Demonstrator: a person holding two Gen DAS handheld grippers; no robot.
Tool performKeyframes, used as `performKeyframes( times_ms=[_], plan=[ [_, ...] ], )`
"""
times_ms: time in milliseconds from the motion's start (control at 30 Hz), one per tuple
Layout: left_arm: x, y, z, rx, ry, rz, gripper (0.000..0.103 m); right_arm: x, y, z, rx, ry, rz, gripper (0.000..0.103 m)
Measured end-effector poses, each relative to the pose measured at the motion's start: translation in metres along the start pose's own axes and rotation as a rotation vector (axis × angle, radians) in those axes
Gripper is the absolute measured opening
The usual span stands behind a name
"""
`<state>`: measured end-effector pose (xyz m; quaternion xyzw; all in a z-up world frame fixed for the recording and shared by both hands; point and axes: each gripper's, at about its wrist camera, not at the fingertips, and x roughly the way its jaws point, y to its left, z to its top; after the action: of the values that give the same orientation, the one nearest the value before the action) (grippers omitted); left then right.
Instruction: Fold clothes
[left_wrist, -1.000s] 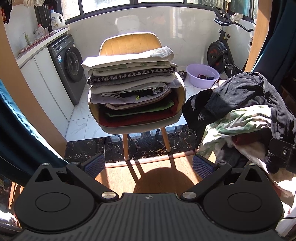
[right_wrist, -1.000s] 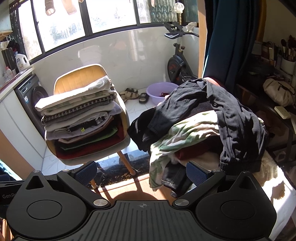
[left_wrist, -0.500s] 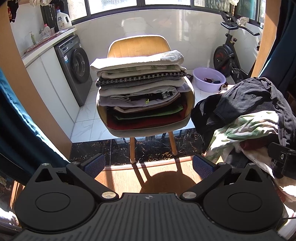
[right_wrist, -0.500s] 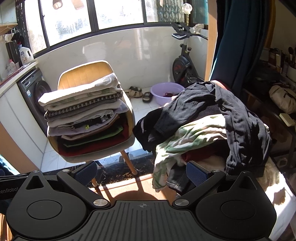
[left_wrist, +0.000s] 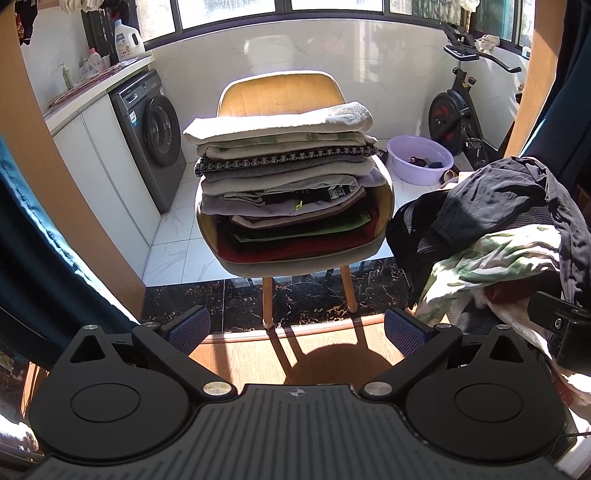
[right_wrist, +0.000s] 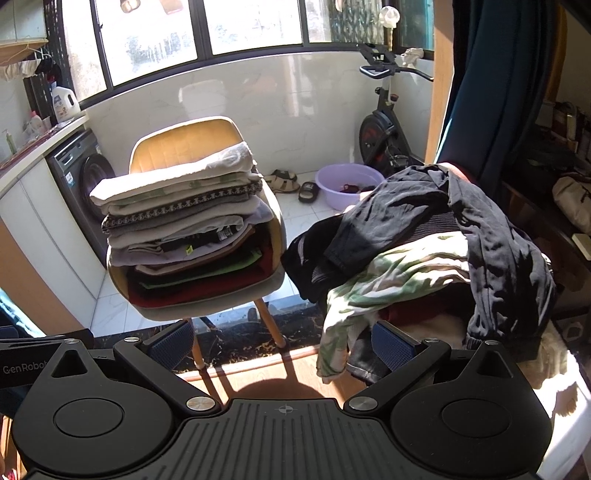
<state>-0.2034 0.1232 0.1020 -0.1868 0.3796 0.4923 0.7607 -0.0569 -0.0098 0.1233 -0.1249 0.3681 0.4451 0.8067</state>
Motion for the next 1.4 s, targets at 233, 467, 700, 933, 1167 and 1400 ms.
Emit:
performKeyframes(
  times_ms=[233,467,700,933,1167,1400],
  plan=[
    [0.0,0.005,0.007,-0.008,-0.007,-0.01,0.103,-0.003,0.002,0.002,0.0,-0.014,-0.009,0.102],
    [-0.002,0.013,0.011,-0.053,-0.026,-0.04,0.103,-0.008,-0.002,0.005,0.026,-0.032,-0.028,0.102],
    [0.003,0.013,0.008,-0.066,0.008,-0.079,0.103,-0.008,-0.004,0.003,0.036,-0.03,-0.034,0.102],
    [-0.001,0.01,0.006,-0.042,0.009,-0.068,0.103,-0.009,-0.001,0.002,0.027,-0.027,-0.033,0.102],
    [-0.005,0.005,0.005,-0.02,0.003,-0.047,0.103,-0.007,0.002,0.002,0.021,-0.017,-0.034,0.102],
    [-0.005,0.003,0.003,-0.015,0.007,-0.051,0.103,-0.007,0.001,0.0,0.023,-0.008,-0.038,0.102]
  ],
)
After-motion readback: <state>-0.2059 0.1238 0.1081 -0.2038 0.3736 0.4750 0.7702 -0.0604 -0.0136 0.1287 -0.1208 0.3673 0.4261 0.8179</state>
